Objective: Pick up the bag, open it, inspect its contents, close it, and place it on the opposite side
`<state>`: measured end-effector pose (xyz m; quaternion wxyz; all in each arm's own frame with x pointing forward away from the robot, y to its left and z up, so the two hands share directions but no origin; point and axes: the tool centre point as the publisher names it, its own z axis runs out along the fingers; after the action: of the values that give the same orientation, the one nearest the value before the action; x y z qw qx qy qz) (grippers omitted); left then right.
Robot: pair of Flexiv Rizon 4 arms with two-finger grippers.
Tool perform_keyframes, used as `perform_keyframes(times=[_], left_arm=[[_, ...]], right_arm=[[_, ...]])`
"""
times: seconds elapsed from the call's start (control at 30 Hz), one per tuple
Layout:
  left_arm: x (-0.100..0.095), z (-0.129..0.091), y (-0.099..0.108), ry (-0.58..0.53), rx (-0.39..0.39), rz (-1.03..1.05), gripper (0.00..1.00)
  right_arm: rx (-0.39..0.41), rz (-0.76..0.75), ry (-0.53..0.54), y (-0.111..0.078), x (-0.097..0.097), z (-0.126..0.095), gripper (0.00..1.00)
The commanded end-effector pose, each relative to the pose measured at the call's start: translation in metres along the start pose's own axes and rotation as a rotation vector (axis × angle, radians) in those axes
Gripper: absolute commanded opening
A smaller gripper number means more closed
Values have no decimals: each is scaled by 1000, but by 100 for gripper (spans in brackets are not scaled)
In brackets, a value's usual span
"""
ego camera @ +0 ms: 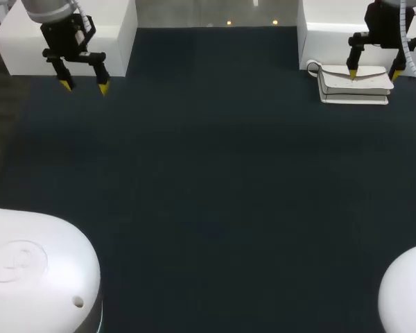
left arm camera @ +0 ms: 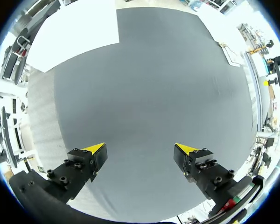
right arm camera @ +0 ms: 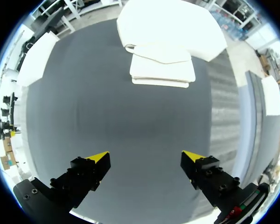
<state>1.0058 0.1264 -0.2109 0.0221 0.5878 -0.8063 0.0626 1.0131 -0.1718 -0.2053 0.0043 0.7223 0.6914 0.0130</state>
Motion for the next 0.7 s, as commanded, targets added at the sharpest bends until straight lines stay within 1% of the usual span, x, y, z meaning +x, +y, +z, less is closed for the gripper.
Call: perform_keyframes(times=[0.03, 0.13, 0.17, 0.33, 0.47, 0.6, 0.7], left_arm=[[4, 13, 9, 120, 161, 324, 100], [11, 18, 9, 155, 205, 438, 100], [13, 19, 9, 170, 219, 478, 100], [20, 26, 9, 236, 313, 664, 100], [26, 31, 8, 249, 390, 800, 100], [32, 39, 4, 230, 432, 893, 100], [33, 46, -4, 251, 462, 959, 100]], right_arm=[[5, 20, 45, 9, -22, 13, 100], [8, 40, 82, 16, -35, 20, 100], [7, 44, 78, 18, -39, 22, 100], [7, 82, 119, 29, -57, 32, 100], [-3, 99, 135, 37, -69, 38, 100], [-5, 108, 174, 45, -77, 47, 100], [6, 107, 211, 52, -82, 54, 100]])
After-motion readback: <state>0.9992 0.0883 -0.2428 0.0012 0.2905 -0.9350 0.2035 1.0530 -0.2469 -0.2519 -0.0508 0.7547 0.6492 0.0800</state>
